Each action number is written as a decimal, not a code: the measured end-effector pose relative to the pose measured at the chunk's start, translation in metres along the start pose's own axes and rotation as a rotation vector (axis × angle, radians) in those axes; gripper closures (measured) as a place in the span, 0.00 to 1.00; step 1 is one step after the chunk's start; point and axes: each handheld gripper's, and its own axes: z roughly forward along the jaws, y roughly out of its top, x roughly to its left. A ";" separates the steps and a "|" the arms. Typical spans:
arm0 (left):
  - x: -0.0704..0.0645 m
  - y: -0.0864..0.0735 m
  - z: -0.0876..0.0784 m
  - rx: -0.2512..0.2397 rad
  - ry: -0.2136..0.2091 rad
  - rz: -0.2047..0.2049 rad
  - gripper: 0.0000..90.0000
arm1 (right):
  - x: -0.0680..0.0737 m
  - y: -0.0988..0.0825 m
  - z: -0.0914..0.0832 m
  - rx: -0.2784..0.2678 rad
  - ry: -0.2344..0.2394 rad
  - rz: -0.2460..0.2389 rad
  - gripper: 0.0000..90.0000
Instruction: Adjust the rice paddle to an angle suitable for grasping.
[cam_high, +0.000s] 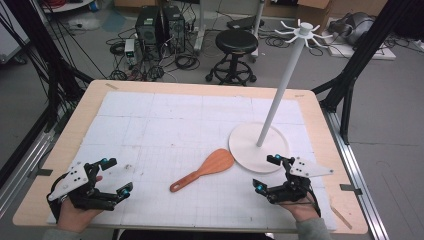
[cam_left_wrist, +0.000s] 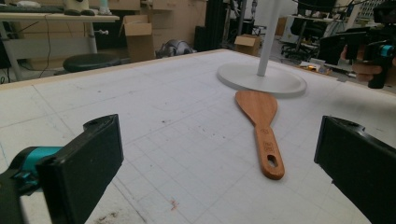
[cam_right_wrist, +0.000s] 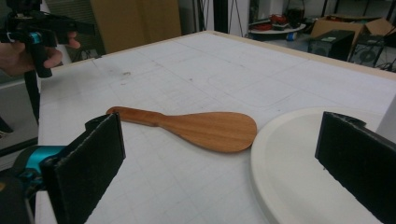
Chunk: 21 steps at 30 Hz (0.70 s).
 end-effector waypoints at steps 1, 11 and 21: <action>0.000 0.000 0.000 0.001 0.001 0.002 0.02 | 0.001 0.001 0.000 -0.011 0.013 -0.011 0.20; 0.000 -0.001 0.001 0.013 0.002 0.004 0.02 | 0.005 0.005 0.007 -0.005 0.076 -0.004 0.49; -0.001 -0.002 0.002 0.021 0.003 0.007 0.02 | 0.015 0.012 0.017 -0.013 0.056 -0.045 0.95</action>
